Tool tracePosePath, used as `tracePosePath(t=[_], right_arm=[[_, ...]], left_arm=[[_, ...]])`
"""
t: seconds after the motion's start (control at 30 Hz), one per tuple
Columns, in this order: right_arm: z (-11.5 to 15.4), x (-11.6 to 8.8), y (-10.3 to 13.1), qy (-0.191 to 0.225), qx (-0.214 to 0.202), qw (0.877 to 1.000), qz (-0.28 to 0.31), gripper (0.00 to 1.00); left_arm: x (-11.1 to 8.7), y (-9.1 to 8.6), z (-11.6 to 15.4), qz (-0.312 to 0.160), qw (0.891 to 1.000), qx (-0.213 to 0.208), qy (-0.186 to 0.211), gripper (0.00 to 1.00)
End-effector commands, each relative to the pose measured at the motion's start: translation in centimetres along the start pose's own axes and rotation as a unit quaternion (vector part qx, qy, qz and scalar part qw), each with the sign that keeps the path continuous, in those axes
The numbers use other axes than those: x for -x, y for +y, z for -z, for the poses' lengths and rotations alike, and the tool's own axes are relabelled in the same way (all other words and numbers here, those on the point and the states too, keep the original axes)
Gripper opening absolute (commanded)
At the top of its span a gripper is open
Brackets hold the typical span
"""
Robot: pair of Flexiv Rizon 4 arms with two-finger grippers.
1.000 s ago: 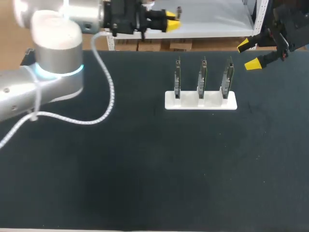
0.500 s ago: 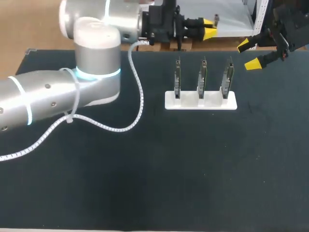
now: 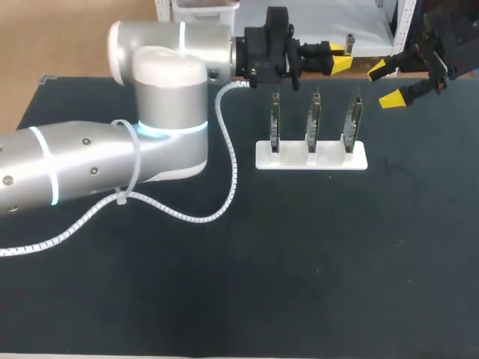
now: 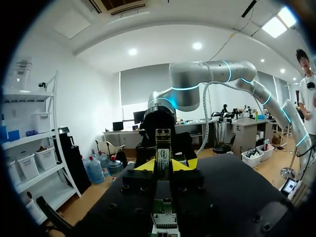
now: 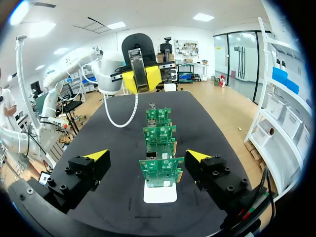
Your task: Pick up the optical module with the left hand, and insert it into the network port with the right hand.
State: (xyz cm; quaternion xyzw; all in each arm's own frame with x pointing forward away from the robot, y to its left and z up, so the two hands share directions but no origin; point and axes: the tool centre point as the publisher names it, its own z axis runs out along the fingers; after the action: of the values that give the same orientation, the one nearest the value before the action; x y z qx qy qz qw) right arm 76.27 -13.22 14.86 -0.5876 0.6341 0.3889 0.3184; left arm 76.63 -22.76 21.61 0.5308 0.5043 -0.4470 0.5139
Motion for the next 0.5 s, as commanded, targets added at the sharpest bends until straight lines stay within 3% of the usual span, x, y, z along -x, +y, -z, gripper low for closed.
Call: tracePosePath(t=[0.03,0.27,0.5], right_arm=[[0.0,0.0,-0.1,0.0,0.0,1.0,0.001,1.0],[0.0,0.0,-0.1,0.0,0.0,1.0,0.001,1.0],[0.0,0.0,-0.1,0.0,0.0,1.0,0.001,1.0]], left_arm=[[-0.3,-0.2,-1.0,0.002,1.0,-0.005,-0.008,0.0],[-1.0,-0.7,-2.5,0.017,0.999,-0.035,-0.017,0.0],[-1.3,-0.6,-3.0,0.023,0.999,-0.034,-0.016,0.0]])
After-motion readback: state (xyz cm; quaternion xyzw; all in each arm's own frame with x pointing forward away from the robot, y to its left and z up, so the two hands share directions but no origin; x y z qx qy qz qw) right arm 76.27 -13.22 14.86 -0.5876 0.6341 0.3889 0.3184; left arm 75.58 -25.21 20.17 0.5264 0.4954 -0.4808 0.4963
